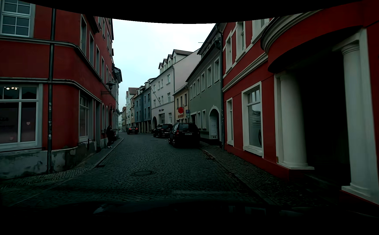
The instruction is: Follow the waypoints while adhering to traffic rules and regulations
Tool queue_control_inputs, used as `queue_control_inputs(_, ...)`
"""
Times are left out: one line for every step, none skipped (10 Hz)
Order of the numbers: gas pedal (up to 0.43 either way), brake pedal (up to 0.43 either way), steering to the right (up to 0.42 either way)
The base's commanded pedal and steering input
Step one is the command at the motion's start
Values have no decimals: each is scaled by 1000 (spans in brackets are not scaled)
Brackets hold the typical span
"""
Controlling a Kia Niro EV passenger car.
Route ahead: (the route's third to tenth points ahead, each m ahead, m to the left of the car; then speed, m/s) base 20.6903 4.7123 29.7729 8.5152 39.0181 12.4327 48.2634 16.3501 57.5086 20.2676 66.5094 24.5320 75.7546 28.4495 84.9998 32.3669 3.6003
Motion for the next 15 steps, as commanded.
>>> queue_control_inputs(0,146,-86)
queue_control_inputs(0,140,-98)
queue_control_inputs(0,140,-103)
queue_control_inputs(0,128,-94)
queue_control_inputs(0,116,-93)
queue_control_inputs(0,116,-102)
queue_control_inputs(0,116,-111)
queue_control_inputs(0,110,-120)
queue_control_inputs(0,85,-126)
queue_control_inputs(0,30,-134)
queue_control_inputs(0,0,-144)
queue_control_inputs(0,0,-151)
queue_control_inputs(0,0,-158)
queue_control_inputs(0,0,-170)
queue_control_inputs(0,0,-183)
